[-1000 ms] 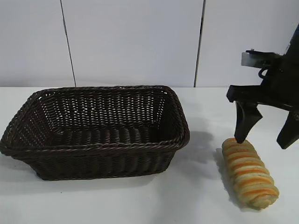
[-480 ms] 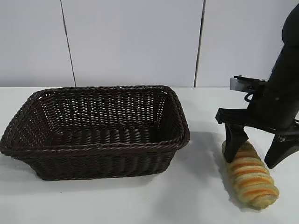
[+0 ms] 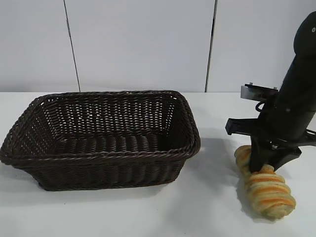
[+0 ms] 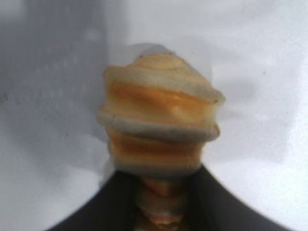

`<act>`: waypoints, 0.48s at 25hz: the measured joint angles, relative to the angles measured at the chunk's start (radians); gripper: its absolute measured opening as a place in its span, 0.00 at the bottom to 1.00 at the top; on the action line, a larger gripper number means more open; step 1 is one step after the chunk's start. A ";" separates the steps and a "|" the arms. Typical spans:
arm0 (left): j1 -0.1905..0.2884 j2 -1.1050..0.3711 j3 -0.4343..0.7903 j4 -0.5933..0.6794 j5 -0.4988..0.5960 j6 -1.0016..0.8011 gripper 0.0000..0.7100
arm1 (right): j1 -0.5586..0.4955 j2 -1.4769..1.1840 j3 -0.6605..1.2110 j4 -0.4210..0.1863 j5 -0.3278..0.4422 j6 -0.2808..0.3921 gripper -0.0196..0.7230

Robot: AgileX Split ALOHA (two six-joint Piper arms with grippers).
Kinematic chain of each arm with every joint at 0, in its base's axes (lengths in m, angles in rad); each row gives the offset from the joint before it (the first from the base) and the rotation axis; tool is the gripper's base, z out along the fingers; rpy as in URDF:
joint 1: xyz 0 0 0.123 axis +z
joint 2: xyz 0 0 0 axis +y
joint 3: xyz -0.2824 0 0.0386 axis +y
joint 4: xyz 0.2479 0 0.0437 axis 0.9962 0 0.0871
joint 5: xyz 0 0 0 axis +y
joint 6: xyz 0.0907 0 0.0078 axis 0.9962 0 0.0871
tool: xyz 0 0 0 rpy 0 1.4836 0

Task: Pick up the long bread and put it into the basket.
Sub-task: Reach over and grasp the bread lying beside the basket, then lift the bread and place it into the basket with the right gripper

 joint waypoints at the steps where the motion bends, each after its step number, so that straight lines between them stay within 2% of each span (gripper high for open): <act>1: 0.000 0.000 0.000 0.000 0.000 0.000 0.98 | 0.000 -0.025 -0.030 -0.002 0.039 -0.004 0.15; 8: 0.000 0.000 0.000 0.000 0.000 0.000 0.98 | 0.000 -0.185 -0.380 -0.016 0.293 -0.006 0.14; 12: 0.000 0.000 0.000 0.000 0.000 0.000 0.98 | 0.000 -0.200 -0.547 -0.044 0.389 0.012 0.14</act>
